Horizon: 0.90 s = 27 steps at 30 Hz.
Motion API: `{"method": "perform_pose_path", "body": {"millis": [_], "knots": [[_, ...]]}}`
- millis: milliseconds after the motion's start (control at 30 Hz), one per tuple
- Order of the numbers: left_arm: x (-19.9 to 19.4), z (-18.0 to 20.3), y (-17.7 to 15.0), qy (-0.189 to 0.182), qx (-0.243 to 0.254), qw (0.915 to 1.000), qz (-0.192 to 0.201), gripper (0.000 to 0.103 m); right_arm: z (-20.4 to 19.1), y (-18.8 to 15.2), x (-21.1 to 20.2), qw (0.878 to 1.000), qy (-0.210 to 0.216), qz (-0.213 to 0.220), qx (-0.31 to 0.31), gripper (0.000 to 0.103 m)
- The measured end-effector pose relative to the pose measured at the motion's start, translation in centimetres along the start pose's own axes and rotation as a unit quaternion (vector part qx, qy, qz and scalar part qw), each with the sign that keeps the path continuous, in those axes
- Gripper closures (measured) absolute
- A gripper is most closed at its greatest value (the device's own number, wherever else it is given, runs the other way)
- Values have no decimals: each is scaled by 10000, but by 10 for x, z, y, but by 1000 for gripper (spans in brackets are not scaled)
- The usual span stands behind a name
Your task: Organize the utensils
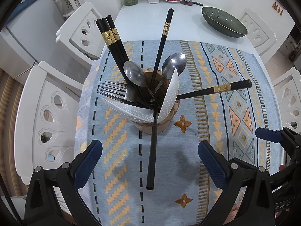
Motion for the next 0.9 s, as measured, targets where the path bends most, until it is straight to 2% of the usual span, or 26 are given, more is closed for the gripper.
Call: {"method": "perform_pose_path", "body": {"millis": [900], "knots": [[-2,3,0,-11,18,10000,26,1,3,-6,1,10000,-28,-29,72,0]]}}
Point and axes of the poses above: each gripper's, at about its wrist camera, not at the fingertips, and x roughly the way its jaws point, z to its right, y to its top, the point moved 3 cm from there along x, roughly the way its jaws point, and after that the axes turned 6 degrees about -y, right-handed, at the moved point
